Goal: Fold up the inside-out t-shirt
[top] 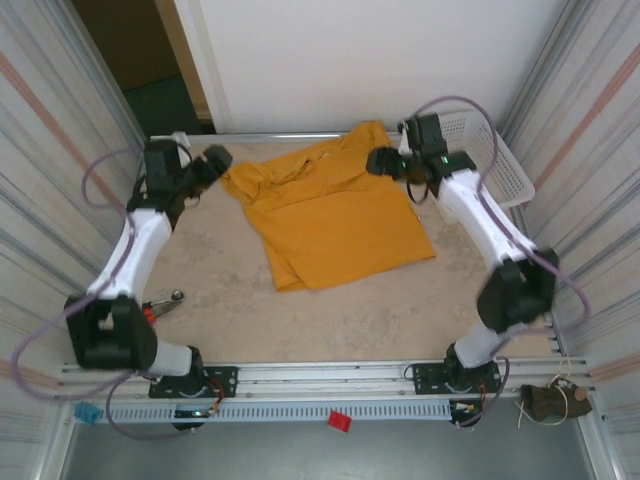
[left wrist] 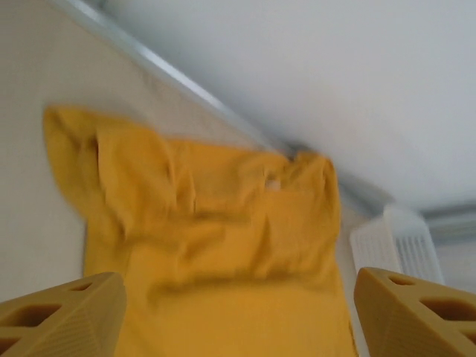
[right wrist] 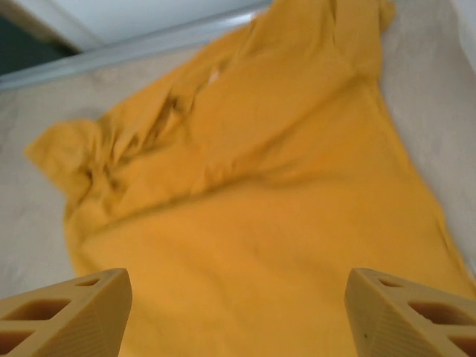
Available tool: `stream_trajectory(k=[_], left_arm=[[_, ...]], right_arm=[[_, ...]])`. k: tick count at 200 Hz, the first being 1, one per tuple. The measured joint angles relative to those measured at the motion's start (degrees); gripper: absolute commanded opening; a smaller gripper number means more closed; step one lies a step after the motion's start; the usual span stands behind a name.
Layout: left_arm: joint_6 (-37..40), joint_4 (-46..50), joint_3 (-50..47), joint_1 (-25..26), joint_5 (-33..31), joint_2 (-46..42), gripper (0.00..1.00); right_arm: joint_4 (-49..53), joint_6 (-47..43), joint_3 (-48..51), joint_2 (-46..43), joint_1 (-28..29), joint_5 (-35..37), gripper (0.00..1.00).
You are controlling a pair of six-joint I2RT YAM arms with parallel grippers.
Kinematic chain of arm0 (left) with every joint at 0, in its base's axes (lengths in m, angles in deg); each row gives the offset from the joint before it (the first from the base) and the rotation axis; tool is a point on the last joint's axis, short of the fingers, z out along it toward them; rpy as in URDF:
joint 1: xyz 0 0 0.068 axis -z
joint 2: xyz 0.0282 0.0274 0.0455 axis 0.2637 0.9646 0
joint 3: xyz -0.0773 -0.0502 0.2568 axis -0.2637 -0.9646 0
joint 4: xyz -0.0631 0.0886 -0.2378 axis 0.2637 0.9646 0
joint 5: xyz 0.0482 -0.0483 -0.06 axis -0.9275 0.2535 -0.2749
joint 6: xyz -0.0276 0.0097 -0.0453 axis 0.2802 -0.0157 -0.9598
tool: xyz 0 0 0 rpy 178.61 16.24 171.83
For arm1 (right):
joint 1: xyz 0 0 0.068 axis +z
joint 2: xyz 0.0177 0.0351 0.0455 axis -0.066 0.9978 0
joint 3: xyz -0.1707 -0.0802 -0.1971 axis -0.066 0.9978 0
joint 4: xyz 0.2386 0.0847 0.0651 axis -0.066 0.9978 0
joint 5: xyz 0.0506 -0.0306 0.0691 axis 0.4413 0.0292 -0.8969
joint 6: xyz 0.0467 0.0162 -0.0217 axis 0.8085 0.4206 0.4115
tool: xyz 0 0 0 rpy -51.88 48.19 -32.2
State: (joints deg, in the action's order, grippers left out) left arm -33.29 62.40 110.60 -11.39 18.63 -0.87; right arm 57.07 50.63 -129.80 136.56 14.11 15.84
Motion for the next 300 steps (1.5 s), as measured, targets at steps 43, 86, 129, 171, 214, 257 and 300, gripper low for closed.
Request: stream_trajectory(k=[43, 86, 129, 171, 214, 257, 300], left_arm=[[-2.8, 9.4, -19.6, 19.0, -7.5, -14.2, 0.78], [-6.5, 12.1, -24.5, 25.7, -12.4, -5.0, 0.76], [-7.3, 11.4, -21.8, 29.4, -14.6, 4.7, 0.74], [-8.2, 9.4, -20.1, 31.2, -15.8, 10.0, 0.69], [-8.2, 10.6, -18.4, 31.2, -17.4, 12.8, 0.52], [-8.2, 10.6, -18.4, 31.2, -17.5, 12.7, 0.54], [-7.6, 8.3, -18.4, 31.4, -17.5, 12.5, 0.54]], right_arm=[[-1.0, 1.6, 18.0, -6.4, -1.9, 1.6, 0.73], [-0.4, 2.3, 24.7, 1.0, -6.6, 4.6, 0.73], [-3.0, 2.3, 24.8, 3.4, -12.8, 4.7, 0.73], [-6.8, 2.3, 24.6, 7.5, -14.9, 4.2, 0.71], [-11.1, 3.1, 24.3, 9.2, -15.7, 2.6, 0.64], [-12.0, 4.3, 30.3, 3.7, -14.7, 3.0, 0.70], [-7.6, 4.2, 30.9, -0.9, -14.0, 5.9, 0.70]])
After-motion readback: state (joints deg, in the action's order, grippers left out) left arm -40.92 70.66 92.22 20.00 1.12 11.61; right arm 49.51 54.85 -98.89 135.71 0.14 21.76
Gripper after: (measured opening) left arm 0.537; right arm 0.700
